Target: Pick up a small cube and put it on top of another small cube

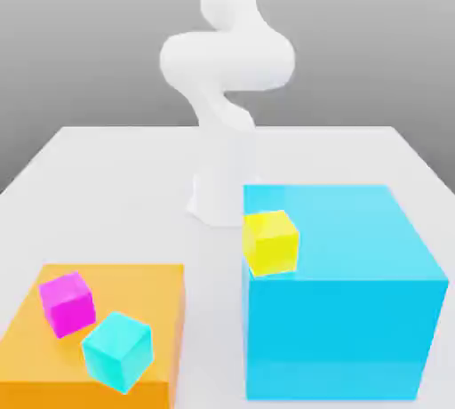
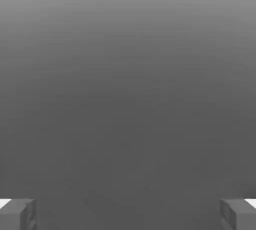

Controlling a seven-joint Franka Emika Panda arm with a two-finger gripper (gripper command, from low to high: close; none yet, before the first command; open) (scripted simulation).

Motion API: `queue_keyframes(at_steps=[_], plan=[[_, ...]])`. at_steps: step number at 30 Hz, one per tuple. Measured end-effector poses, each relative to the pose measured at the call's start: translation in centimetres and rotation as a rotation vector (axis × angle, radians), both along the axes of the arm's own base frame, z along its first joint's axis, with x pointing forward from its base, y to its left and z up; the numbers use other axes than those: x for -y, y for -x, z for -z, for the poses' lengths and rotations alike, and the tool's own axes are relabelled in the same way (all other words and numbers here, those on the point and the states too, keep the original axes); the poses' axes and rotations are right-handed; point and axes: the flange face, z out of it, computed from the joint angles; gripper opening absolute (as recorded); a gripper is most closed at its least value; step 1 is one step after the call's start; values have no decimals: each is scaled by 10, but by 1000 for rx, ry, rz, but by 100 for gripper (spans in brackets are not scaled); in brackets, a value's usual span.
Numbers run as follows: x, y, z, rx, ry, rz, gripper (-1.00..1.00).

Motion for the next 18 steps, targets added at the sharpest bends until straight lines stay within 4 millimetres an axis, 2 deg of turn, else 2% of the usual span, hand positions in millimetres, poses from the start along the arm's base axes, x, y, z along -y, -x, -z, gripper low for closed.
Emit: queue_keyframes(at_steps=[3,6,9,12,14,16,18], plan=[[-63,-16,74,-200,-44,-33,0],[-122,-11,149,-406,-56,-45,0],[-174,15,225,-616,-31,-40,0],[-218,61,301,-830,35,-15,0],[-235,95,350,-921,79,31,0],[-237,114,380,-931,89,79,0],[-234,128,401,-914,88,124,0]])
